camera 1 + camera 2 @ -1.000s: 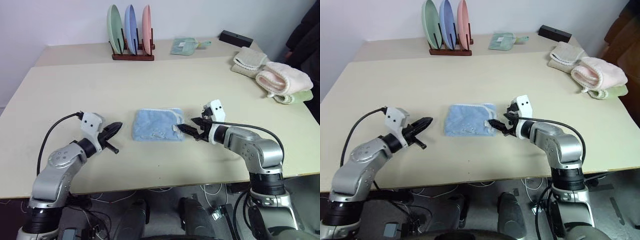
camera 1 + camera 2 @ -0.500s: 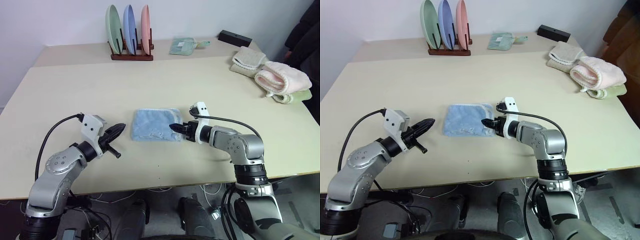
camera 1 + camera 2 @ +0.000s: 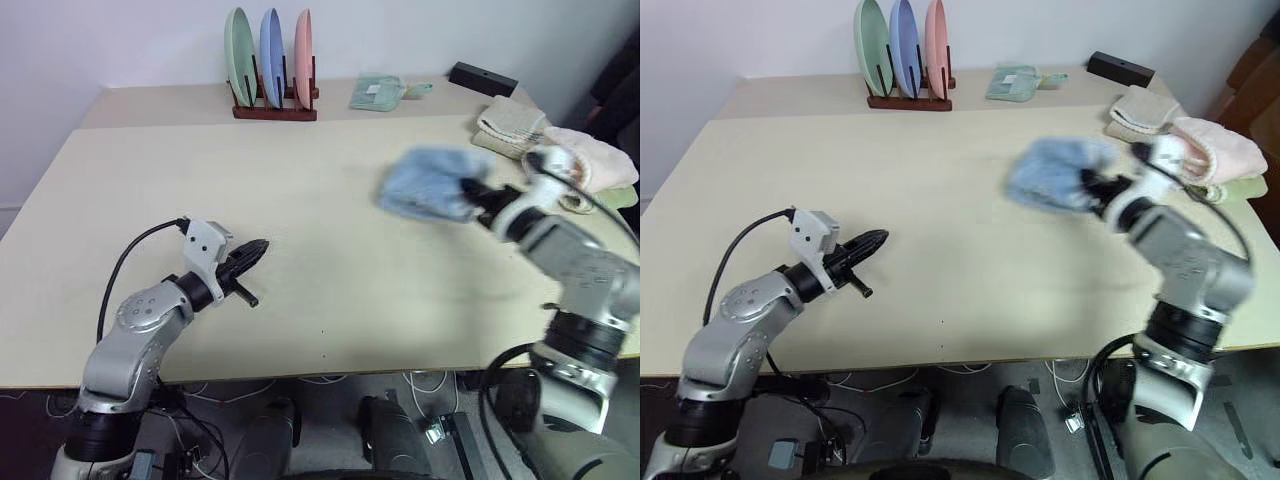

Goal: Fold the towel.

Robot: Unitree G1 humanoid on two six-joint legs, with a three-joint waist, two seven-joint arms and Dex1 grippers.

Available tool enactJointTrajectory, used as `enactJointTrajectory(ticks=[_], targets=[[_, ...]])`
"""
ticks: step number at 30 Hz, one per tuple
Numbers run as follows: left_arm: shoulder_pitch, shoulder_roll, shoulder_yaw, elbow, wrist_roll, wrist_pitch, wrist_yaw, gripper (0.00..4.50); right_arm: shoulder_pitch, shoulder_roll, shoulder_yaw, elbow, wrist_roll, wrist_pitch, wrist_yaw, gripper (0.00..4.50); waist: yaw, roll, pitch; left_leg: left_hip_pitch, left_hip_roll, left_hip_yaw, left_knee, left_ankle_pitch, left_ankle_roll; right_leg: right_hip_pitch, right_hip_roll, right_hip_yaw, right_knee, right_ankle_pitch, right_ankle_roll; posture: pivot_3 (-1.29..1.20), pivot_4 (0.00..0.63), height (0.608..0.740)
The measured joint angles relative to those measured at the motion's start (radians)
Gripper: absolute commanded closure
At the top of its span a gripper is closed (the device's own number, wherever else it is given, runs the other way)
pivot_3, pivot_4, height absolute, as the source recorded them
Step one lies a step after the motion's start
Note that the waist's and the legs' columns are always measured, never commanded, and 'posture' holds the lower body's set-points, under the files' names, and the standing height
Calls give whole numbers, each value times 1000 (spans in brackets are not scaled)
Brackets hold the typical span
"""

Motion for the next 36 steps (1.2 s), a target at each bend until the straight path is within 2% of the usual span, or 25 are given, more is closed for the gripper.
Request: enactJointTrajectory(ticks=[4,9,14,17,22,23,27,30,33,36], targets=[[-83,-39,-56,71,17,-29,-29,4500,108,3,-195,-50,1,58,-156,4446,2,1,0,0,0,1,0,0,0,0,0,0,0,0,0,0,150,740],[-129,-53,-86,140,37,-51,-67,4500,231,101,-321,-201,14,210,-283,4446,-20,3,-1,0,1,1,1,0,1,0,0,1,1,0,0,0,150,740],[-143,-66,-110,173,43,-67,-104,4500,242,147,-382,-330,41,294,-329,4446,-23,5,-2,0,1,1,1,0,1,0,1,1,1,0,0,0,150,740],[-147,-71,-117,200,59,-81,-111,4500,237,152,-406,-345,49,312,-338,3426,-21,5,-2,0,1,1,1,0,1,0,0,1,1,0,0,0,150,740],[-180,-91,-141,225,70,-90,-131,4500,218,130,-413,-345,45,307,-344,904,-20,5,-2,0,1,1,1,0,1,0,0,1,1,0,0,0,150,740],[-184,-94,-141,230,73,-98,-132,4500,236,100,-391,-344,31,293,-338,481,-19,6,-2,0,1,1,1,0,1,0,0,1,1,0,0,0,150,740],[-190,-84,-133,287,115,-139,-110,4500,371,-142,-188,-339,-98,89,-233,481,-23,7,-2,0,0,3,1,0,2,0,-1,1,1,-1,1,0,150,740],[-195,-81,-112,346,170,-179,-52,4500,405,-269,-42,-312,-179,-99,-115,481,-32,7,-2,2,2,4,1,-1,2,0,2,2,1,-1,1,0,150,740],[-190,-72,-70,364,196,-209,-5,4500,409,-335,122,-267,-229,-259,20,481,-31,7,-2,1,2,4,1,-1,2,0,2,2,1,-1,1,0,150,740],[-150,-37,-11,357,207,-223,31,4500,363,-342,294,-252,-239,-390,172,481,-32,7,-2,1,3,4,1,-1,2,0,2,2,0,-1,1,0,150,740]])
